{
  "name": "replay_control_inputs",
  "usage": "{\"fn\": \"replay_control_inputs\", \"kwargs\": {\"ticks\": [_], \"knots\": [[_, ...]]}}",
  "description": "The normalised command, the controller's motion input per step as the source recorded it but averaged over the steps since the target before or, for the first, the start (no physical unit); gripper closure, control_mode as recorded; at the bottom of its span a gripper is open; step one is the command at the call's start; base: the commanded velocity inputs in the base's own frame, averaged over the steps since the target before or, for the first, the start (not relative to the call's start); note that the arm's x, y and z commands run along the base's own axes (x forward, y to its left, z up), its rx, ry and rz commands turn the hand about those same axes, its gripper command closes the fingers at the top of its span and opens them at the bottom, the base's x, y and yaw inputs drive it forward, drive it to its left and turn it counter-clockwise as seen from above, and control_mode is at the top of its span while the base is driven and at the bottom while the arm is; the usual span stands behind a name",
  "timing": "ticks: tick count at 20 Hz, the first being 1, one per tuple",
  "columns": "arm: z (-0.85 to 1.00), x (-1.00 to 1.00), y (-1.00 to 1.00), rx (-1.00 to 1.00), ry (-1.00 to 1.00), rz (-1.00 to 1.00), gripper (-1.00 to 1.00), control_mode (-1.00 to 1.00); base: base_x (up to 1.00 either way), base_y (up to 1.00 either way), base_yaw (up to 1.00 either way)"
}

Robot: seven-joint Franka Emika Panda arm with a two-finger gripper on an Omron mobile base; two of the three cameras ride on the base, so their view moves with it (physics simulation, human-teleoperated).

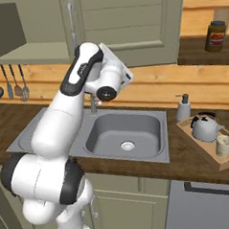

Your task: Pick the kettle from the counter and place it on the tray. Then pick the mug from the cabinet and place it on the tray. Then close the cabinet doors.

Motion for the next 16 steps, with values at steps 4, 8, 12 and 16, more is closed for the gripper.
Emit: {"fn": "replay_control_inputs", "kwargs": {"ticks": [4,8,12,16], "knots": [[0.03,1.0,0.01,0.0,0.19,-0.12,-1.0,-1.0,0.0,0.0,0.0],[0.0,1.0,0.0,0.0,0.14,-0.09,-1.0,-1.0,0.0,0.0,0.0],[-0.03,1.0,0.0,0.0,0.18,-0.1,-1.0,-1.0,0.0,0.0,0.0],[-0.24,0.46,0.0,0.0,0.17,-0.1,-1.0,-1.0,0.0,0.0,0.0]]}}
